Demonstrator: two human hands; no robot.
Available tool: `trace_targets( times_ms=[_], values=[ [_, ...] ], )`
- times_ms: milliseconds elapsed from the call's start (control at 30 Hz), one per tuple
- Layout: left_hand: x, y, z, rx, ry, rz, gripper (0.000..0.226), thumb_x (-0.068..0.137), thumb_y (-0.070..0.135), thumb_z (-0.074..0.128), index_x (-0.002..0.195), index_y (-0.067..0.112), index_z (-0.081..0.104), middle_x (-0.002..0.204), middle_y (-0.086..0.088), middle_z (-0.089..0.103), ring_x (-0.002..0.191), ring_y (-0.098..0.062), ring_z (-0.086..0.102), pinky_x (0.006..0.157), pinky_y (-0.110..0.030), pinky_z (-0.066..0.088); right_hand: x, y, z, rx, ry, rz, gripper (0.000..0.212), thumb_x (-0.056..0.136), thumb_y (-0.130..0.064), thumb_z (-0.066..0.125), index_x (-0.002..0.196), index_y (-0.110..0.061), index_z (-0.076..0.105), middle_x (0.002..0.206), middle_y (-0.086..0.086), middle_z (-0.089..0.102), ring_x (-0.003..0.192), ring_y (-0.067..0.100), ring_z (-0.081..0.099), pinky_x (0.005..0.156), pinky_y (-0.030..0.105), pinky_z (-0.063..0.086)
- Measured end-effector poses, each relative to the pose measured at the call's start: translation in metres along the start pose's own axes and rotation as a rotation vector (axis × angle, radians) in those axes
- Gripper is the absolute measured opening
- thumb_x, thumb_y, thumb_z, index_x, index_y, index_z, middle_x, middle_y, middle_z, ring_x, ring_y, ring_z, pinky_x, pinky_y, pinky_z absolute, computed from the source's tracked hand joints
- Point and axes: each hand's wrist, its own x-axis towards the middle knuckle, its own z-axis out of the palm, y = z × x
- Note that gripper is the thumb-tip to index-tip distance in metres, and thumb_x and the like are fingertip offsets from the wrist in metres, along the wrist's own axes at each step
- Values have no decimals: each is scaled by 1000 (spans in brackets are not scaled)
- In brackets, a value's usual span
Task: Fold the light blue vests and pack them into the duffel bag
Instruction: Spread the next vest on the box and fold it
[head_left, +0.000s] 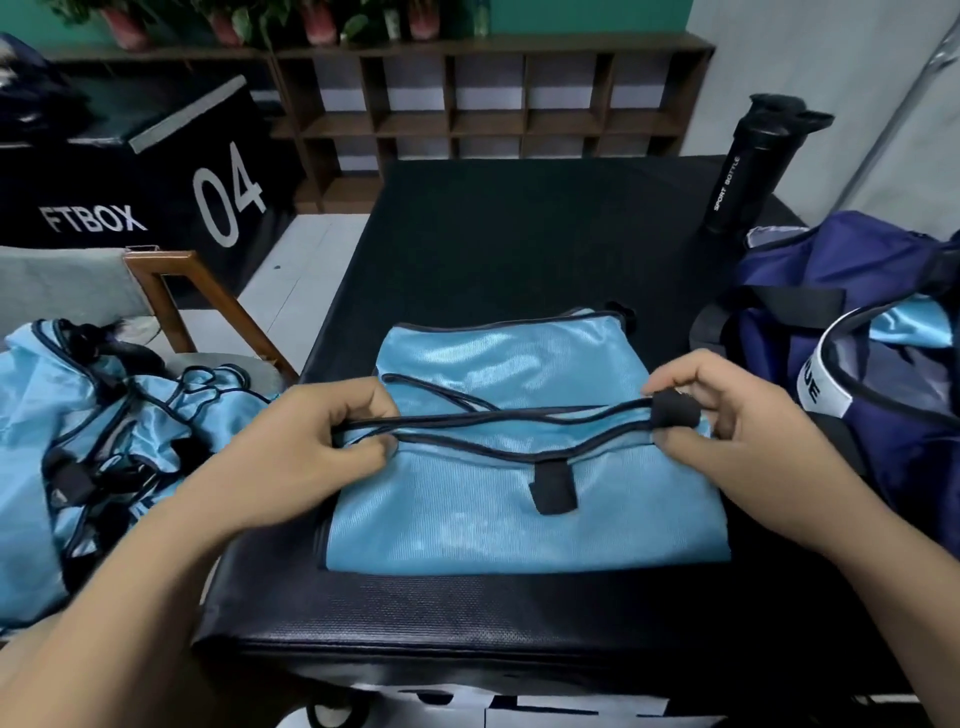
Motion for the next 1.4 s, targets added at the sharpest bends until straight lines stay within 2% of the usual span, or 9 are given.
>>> trace_targets(
  times_ms=[167,333,600,767,867,1000,1133,1267,1400],
  values=[
    [39,-8,-7,30,63,-58,8,97,16,71,91,19,67,83,-1,69,78,-27,65,75,-39,50,38,10,1,-4,105,72,32,88,-6,71,106,-32,70,96,-4,78,90,34,68,86,56,55],
    [79,-9,-9,93,109,-84,14,95,16,71,83,19,64,78,5,67,65,-2,54,64,-20,43,74,17,7,-14,218,127,27,86,-12,74,101,-34,71,92,-12,78,91,14,71,84,39,56],
    [120,-38,-1,144,212,-116,11,92,20,70,83,22,64,76,6,67,66,-8,55,66,-31,45,110,31,22,-219,347,178,35,88,-21,72,119,-33,61,95,-12,67,85,7,62,68,23,44],
    [126,-59,10,242,317,-98,9,92,24,72,89,30,65,95,7,62,90,-14,60,85,-39,53,111,47,29,-402,399,142,53,89,-22,75,136,-30,51,114,-8,60,96,19,62,86,42,55],
    [127,-66,14,285,391,-75,15,91,30,75,101,32,63,105,8,55,102,-19,58,94,-47,52,104,49,30,-593,454,2,60,88,-17,75,142,-23,50,133,2,48,118,29,53,103,48,48],
    [124,-46,15,451,533,56,21,93,32,74,111,27,64,112,6,54,105,-21,51,91,-47,47,93,31,41,-735,474,-307,42,86,-13,72,126,-16,58,125,5,50,109,30,49,93,46,41],
    [115,-21,32,377,343,230,13,91,29,73,97,32,62,94,15,58,94,-14,59,86,-46,53,90,28,57,-727,348,-442,15,91,-12,68,101,-15,57,99,-1,53,90,26,49,81,45,44],
    [114,-12,64,294,138,278,10,92,27,75,91,30,65,91,15,62,94,-8,58,89,-37,51,87,38,67,-763,158,-285,16,95,-22,63,88,-24,49,84,-9,50,81,17,49,68,42,50],
    [118,-18,84,300,94,312,9,91,29,74,93,31,65,98,13,57,97,-13,52,90,-41,49,89,47,70,-791,133,-296,16,94,-21,66,88,-21,51,87,-9,48,82,17,43,75,32,39]
  ],
)
